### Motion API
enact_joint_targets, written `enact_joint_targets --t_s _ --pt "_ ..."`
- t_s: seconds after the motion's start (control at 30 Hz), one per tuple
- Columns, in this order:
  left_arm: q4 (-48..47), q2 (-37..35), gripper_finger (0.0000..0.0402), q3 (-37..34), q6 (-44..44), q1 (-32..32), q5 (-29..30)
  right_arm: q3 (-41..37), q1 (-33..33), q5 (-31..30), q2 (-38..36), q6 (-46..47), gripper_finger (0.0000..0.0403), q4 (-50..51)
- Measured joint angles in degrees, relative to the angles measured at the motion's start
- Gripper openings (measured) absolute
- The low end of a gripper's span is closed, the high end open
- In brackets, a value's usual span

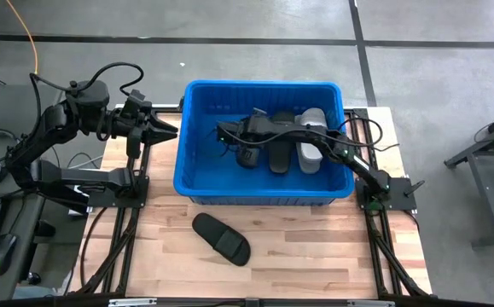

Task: Pick and place slides into bin
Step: Put the left black slide into the blue bin

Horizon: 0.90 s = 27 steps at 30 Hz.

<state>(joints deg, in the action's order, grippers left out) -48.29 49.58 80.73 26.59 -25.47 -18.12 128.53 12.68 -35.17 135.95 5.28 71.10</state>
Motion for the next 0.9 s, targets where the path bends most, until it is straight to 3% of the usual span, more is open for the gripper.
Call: enact_joint_targets --t_s 0.33,0.9 --pt "-0.4 0.0 0.0115 0.0 -1.1 0.0 -1.0 0.0 1.3 -3.2 0.3 -1.2 0.0000 0.3" --pt "-0.4 0.0 0.0115 0.0 -1.5 0.0 -2.9 0.0 4.0 3.3 0.3 -4.2 0.0000 -1.9"
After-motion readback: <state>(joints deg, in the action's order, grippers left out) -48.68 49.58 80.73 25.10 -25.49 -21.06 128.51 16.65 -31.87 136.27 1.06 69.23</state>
